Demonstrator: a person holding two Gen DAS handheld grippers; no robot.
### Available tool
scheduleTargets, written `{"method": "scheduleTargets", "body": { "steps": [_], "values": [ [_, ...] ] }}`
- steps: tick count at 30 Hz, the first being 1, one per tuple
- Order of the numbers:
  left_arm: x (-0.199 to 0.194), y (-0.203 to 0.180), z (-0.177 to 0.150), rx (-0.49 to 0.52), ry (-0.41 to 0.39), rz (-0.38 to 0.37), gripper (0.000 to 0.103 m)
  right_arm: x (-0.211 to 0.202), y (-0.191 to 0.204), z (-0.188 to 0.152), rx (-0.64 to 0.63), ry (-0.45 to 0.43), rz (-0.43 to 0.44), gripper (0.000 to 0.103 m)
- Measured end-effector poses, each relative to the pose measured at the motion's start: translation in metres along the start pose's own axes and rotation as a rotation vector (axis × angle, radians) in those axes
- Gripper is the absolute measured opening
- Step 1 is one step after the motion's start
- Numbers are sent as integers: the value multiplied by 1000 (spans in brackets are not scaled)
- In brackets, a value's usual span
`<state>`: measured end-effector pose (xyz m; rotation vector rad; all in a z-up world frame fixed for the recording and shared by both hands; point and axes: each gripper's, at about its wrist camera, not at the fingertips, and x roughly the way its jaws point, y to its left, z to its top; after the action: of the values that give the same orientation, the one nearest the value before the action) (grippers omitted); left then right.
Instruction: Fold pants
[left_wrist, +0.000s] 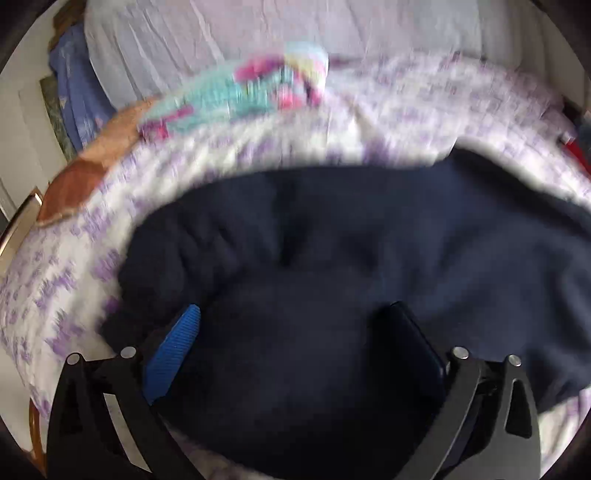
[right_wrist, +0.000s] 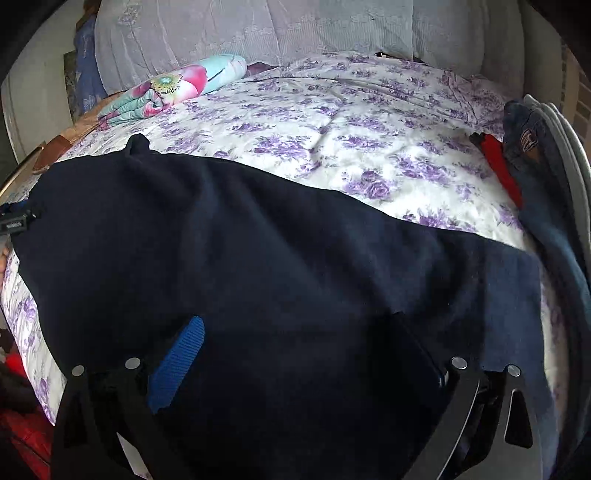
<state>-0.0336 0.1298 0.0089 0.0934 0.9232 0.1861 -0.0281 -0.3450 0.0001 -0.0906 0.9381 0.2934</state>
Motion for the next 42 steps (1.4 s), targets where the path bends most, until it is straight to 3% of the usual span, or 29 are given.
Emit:
{"method": "scheduleTargets", "body": {
  "steps": [4,7,8,10,11,12,13,18,22,25,27,30,33,37,38,40,41,42],
  "values": [
    [-38,30,4,-204,-90,-141,98,-37,0,4,87,-96,61,100],
    [-57,17,2,-197,-130,-270,98,-45,18,12,72,-149,71,100],
    [-56,5,1,-154,-125,-248,98,-40,26,13,48,-143,78,100],
    [-38,-23,-5,-39,-96,-115,98,-12,42,11,6,-59,112,100],
    [-17,-38,-11,29,-53,-25,99,6,48,8,0,9,107,100],
    [-5,-46,-9,60,6,20,99,11,52,6,-18,-2,79,100],
    [-15,-50,-6,68,-42,43,99,4,53,8,-25,-16,80,100],
    [-30,-36,-18,11,-103,-18,99,-57,8,-2,92,-118,118,100],
    [-29,-18,-21,-74,-105,-104,99,-102,-71,-43,356,-175,11,100],
    [-28,-27,-20,-41,-92,-54,99,-109,-125,-79,593,-192,55,100],
    [-24,-35,-18,-5,-83,-11,99,-96,-142,-93,673,-184,133,100],
    [-25,-39,-19,18,-85,13,99,-87,-140,-98,646,-231,163,100],
    [-26,-36,-20,10,-86,1,99,-76,-134,-94,622,-260,303,96],
    [-26,-35,-21,9,-90,2,99,-65,-122,-86,583,-269,246,94],
    [-27,-35,-21,9,-92,1,99,-66,-122,-85,592,-278,247,86],
    [-28,-34,-22,6,-93,-7,99,-68,-130,-90,642,-298,272,39],
    [-28,-33,-22,4,-94,-12,99,-65,-137,-93,682,-301,323,29],
    [-29,-31,-23,0,-97,-19,99,-62,-142,-97,717,-306,378,29]
  ]
}}
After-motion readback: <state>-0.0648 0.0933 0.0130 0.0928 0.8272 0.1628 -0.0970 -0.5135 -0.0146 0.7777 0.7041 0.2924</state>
